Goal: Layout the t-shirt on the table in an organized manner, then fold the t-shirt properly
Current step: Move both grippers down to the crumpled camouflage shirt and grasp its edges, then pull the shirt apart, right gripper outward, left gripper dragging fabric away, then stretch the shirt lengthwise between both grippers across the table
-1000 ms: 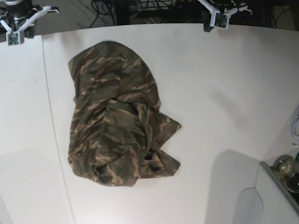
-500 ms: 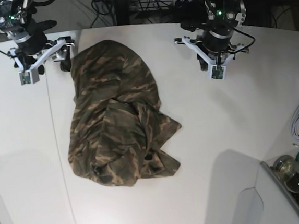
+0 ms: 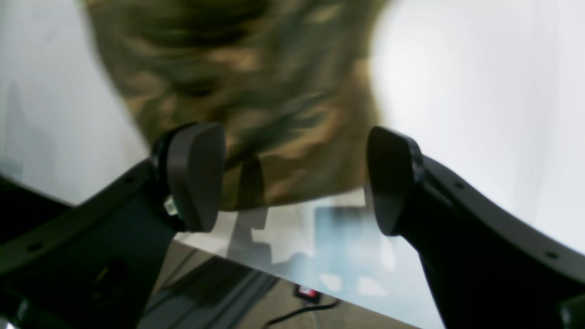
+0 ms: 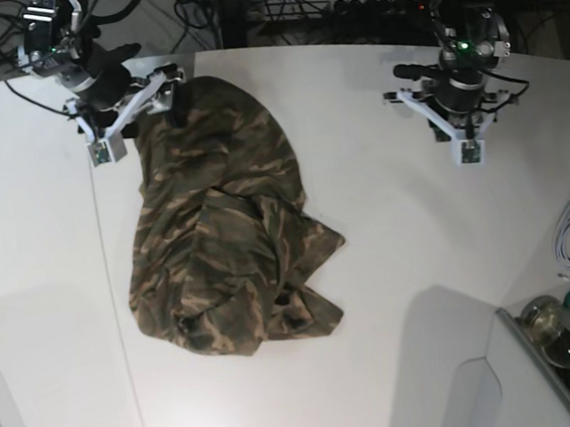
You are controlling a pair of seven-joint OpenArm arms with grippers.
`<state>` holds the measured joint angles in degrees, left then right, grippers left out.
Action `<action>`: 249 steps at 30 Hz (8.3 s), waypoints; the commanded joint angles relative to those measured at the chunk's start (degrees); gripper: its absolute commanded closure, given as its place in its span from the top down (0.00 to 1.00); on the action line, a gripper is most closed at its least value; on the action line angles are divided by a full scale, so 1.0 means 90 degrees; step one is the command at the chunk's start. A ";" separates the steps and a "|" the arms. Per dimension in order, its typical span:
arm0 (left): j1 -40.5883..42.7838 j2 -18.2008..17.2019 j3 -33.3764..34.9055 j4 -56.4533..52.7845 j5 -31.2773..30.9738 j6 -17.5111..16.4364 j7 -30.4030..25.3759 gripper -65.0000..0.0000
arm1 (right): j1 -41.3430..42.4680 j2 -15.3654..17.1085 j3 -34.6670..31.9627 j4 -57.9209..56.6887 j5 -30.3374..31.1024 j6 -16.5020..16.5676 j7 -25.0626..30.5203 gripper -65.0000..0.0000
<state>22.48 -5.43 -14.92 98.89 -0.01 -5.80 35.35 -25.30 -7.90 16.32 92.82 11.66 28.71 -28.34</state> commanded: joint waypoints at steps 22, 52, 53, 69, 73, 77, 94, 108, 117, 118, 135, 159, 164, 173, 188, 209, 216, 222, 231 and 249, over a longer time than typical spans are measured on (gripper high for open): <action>-0.1184 -0.0144 0.0656 -0.1049 -0.0004 -0.0972 -0.0075 0.49 | 0.0179 0.0150 0.0048 -0.0726 0.0057 -0.0763 0.0125 0.02; -0.3382 0.0550 0.0832 -0.3872 -0.3393 -0.0151 -0.0114 0.74 | 0.0169 0.0316 0.0019 -0.0716 0.0047 -0.0763 0.0106 0.00; -0.3392 0.0550 0.0832 -0.3960 -0.3393 -0.0151 -0.0114 0.74 | 0.0169 0.0316 0.0019 -0.0716 0.0047 -0.0763 0.0106 0.00; -0.4329 0.0550 0.1438 -0.5787 -0.3383 -0.0151 -0.0885 0.00 | 0.0237 0.0326 0.0038 -0.0716 0.0038 -0.0763 0.0096 0.00; -0.4407 0.0452 0.1457 -0.5650 -0.3383 -0.0151 -0.0915 0.00 | 0.0247 0.0326 0.0028 -0.0716 0.0038 -0.0763 0.0096 0.00; -0.4329 0.0091 0.1428 -0.4819 -0.3393 -0.0122 -0.0788 0.00 | 0.0335 0.0502 0.0048 -0.0696 0.0028 -0.0782 -0.0041 0.00; -0.3411 -0.0554 0.1428 -0.2221 -0.3442 0.0679 0.0814 0.00 | 0.2044 0.1596 0.0019 0.0310 0.0038 -0.0792 -0.3030 0.00; -0.2649 0.0696 0.1438 -0.2768 -0.3442 0.0669 0.0746 0.84 | 0.1175 0.1293 0.0048 0.0251 0.0038 -0.0792 -0.2414 0.00; -0.2737 0.0745 0.1447 -0.3198 -0.3452 0.0669 0.0082 0.82 | 0.1097 0.1303 0.0048 0.0251 0.0038 -0.0792 -0.2414 0.00; -0.2815 0.0745 0.1496 -0.3354 -0.3452 0.0669 -0.0045 0.82 | 0.1097 0.1303 0.0048 0.0251 0.0038 -0.0792 -0.2414 0.00; -0.3265 0.0853 0.1516 -0.4849 -0.3422 -0.0034 -0.0143 0.31 | 0.1087 0.1293 0.0048 0.0251 0.0038 -0.0792 -0.2414 0.00; -0.4153 0.0032 0.1418 -0.1645 -0.3413 0.0669 0.1635 0.00 | 0.2523 0.2026 0.0019 0.0232 0.0028 -0.0802 -0.2483 0.00; -0.4446 0.0032 0.1408 -0.1616 -0.3413 0.0689 0.1625 0.00 | 0.3549 0.2387 0.0019 -0.0481 0.0028 -0.0802 -0.2688 0.00; -0.4476 -0.0007 0.0725 -0.1586 -0.3383 0.0699 0.1644 0.00 | 0.4584 0.2778 0.0019 -0.2298 0.0028 -0.0811 -0.2297 0.01; -0.3313 -0.0788 0.0715 -0.1586 -0.3374 0.0699 0.1615 0.00 | 0.1771 0.0707 0.1669 0.0193 0.0038 -0.0763 -0.2141 0.74; -0.2942 -0.0915 0.0715 -0.1537 -0.3374 0.0689 0.1605 0.00 | 0.1956 0.0394 0.1904 -0.1439 0.0067 -0.0372 -0.1008 0.00; -0.3020 -0.1228 0.0705 -0.0981 -0.3393 0.0679 0.1625 0.00 | 0.1458 0.0648 0.1904 0.1189 0.0067 -0.0040 -0.2834 0.01; -0.3020 -0.1345 0.0734 -0.0395 -0.3403 0.0679 0.1664 0.00 | 0.1439 0.0941 0.1904 0.2156 0.0067 0.0009 -0.3831 0.01; -0.2718 -0.1218 0.0754 -0.0873 -0.3393 0.0679 0.1615 0.00 | 0.1595 0.0443 0.2412 -0.0032 0.0067 0.0244 -0.2522 0.61; -0.2659 -0.1267 0.0725 -0.0893 -0.3383 0.0679 0.1615 0.00 | 0.1917 0.0463 0.2422 -0.1243 0.0067 0.1255 -0.2512 0.05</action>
<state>-0.49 -15.92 -7.92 89.76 -30.06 0.43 50.81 -8.43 -4.62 37.98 80.68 11.75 39.92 -51.92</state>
